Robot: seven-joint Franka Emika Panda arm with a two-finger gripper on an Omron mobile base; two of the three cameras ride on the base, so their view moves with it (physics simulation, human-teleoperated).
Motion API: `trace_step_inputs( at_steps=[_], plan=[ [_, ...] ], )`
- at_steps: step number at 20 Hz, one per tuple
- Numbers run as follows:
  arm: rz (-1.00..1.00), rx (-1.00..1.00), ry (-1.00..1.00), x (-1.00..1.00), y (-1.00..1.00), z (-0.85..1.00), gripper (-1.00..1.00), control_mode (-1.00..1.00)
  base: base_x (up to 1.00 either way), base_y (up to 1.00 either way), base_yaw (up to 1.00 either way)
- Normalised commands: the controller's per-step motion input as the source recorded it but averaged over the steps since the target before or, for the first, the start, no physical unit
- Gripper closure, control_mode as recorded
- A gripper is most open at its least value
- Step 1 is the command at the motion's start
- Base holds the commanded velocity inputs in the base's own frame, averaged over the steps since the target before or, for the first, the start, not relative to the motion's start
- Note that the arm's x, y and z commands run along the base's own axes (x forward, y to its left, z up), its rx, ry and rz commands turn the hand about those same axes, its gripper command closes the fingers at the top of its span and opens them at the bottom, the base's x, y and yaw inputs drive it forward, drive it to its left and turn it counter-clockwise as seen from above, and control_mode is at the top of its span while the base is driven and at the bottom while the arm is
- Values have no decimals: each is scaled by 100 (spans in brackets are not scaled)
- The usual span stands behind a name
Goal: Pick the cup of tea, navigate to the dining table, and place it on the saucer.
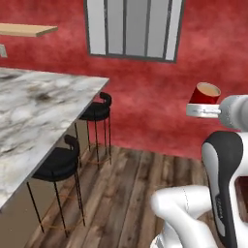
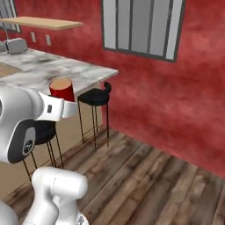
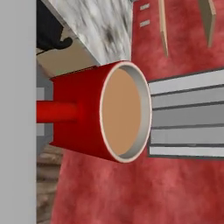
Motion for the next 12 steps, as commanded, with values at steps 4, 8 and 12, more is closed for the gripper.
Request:
trace_step_inputs(
  at_steps=[4, 8, 12],
  plan=[
    [0, 0, 0, 0, 0, 0, 100, 100, 100, -44, 50],
    [0, 0, 0, 0, 0, 0, 100, 100, 89, -60, 33],
    [0, 0, 0, 0, 0, 0, 100, 100, 79, -71, 26]
  ],
)
